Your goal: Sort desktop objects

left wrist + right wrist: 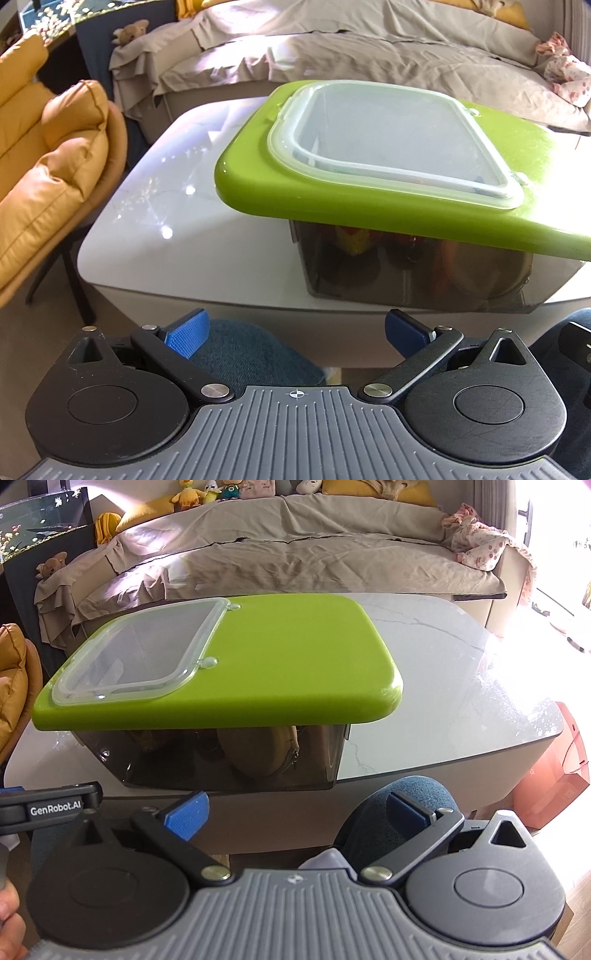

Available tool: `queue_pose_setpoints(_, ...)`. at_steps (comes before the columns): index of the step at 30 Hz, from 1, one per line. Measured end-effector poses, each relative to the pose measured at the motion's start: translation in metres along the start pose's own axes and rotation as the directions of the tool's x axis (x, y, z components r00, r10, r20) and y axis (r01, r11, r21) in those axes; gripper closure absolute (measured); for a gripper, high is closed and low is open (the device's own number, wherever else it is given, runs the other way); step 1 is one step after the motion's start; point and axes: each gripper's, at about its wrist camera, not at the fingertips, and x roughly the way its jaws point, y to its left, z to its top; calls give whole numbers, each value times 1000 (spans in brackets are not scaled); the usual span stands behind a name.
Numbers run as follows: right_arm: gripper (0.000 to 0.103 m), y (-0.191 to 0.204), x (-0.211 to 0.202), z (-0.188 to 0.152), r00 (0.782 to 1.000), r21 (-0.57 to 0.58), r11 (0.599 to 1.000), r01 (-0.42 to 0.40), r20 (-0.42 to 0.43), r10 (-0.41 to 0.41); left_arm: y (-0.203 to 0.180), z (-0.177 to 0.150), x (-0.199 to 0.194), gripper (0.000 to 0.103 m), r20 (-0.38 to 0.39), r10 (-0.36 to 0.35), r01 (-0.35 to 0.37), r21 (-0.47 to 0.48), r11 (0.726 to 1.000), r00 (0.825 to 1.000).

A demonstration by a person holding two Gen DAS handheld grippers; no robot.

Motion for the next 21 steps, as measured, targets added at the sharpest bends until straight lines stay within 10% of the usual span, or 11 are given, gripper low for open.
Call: queue_pose_setpoints(21,0,1,1,-1,1000,-24,1000,8,0,-8,4,-11,2,0,6,-20,20,-5,1000,1000)
